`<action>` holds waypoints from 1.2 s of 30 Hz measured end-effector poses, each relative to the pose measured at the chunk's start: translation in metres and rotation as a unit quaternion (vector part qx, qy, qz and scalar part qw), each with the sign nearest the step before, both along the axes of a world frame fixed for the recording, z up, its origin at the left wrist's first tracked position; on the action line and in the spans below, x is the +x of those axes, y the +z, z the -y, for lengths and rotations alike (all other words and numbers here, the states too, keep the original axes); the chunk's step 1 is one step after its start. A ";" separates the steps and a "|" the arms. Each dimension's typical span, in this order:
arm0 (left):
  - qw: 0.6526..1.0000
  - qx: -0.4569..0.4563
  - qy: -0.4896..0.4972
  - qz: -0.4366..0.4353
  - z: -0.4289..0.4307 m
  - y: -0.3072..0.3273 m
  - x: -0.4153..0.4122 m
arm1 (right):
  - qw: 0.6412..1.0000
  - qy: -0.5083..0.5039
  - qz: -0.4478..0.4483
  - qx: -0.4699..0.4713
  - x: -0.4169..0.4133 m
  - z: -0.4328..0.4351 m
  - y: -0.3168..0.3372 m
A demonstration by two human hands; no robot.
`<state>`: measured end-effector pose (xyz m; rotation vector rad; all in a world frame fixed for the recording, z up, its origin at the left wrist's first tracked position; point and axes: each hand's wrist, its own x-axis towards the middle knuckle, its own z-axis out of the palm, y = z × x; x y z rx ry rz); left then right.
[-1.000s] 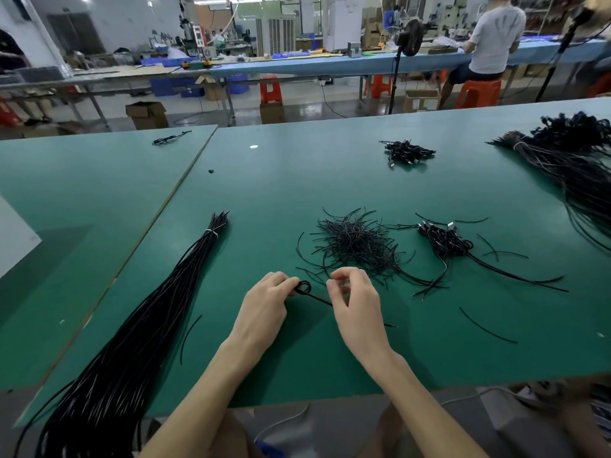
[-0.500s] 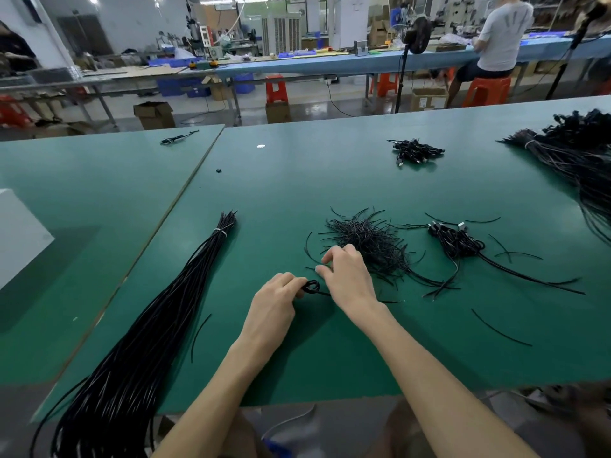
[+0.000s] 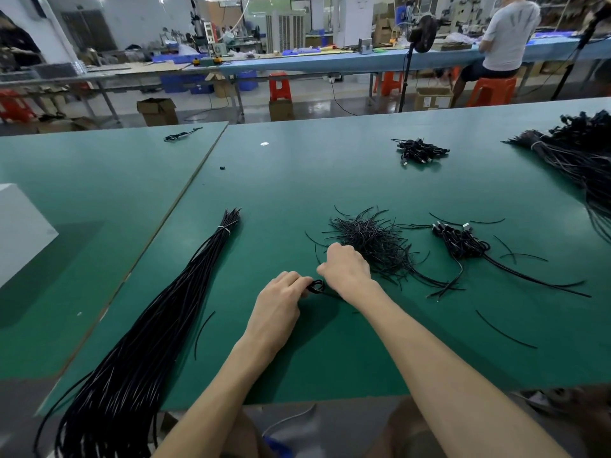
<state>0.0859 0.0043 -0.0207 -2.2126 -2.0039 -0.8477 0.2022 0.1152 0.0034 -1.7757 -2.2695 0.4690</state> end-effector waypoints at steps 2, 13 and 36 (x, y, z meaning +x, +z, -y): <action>1.000 0.000 0.000 0.002 0.000 0.001 0.000 | 1.000 0.007 -0.005 -0.008 0.002 0.001 0.003; 1.000 0.000 0.008 0.013 -0.002 -0.002 -0.001 | 0.969 0.010 -0.248 -0.011 0.010 0.006 0.001; 0.954 -0.067 0.018 0.292 -0.014 -0.010 -0.010 | 0.751 0.043 -0.658 -0.037 0.013 0.097 -0.007</action>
